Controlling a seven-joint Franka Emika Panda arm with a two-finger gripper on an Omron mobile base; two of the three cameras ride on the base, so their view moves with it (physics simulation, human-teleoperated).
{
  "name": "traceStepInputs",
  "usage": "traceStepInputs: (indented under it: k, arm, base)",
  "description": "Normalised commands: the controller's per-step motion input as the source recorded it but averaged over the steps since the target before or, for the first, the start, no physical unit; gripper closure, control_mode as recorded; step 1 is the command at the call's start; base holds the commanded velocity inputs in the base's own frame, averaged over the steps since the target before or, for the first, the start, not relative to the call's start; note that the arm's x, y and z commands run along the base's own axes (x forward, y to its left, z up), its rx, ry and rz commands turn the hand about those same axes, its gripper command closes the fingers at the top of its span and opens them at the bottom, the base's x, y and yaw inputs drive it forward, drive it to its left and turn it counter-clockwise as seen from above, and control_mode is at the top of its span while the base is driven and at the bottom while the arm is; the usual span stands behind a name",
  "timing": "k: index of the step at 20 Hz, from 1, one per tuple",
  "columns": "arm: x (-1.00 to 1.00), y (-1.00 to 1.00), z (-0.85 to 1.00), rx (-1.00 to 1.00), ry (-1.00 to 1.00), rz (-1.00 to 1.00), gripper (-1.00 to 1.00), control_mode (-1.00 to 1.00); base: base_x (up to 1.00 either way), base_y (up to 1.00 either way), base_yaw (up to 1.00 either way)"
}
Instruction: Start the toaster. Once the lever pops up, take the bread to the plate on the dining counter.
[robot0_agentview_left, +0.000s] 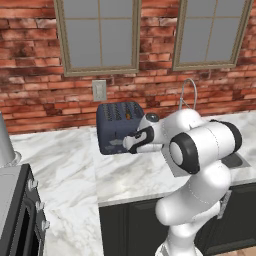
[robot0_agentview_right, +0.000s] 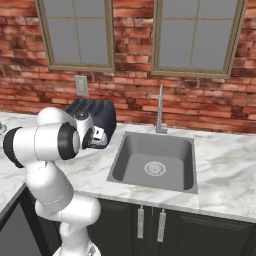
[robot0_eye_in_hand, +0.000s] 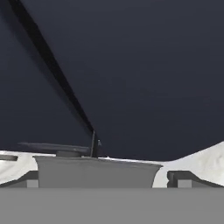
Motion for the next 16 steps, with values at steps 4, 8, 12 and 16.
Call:
traceStepInputs:
  k: [4, 8, 12, 16]
  arm:
    - [0.00, -0.05, 0.06, 0.00, -0.02, 0.00, -1.00, -1.00]
    - [0.00, -0.07, 0.23, 0.00, 0.00, 0.00, -1.00, -1.00]
    - [0.00, -0.08, 0.33, 0.00, 0.00, 0.00, -1.00, -1.00]
    - [0.00, -0.10, 0.40, 0.00, 0.00, 0.00, -1.00, -1.00]
  base:
    - [0.00, 0.00, 0.00]
    - [0.00, 0.00, 0.00]
    - [0.00, 0.00, 0.00]
    - [0.00, 0.00, 0.00]
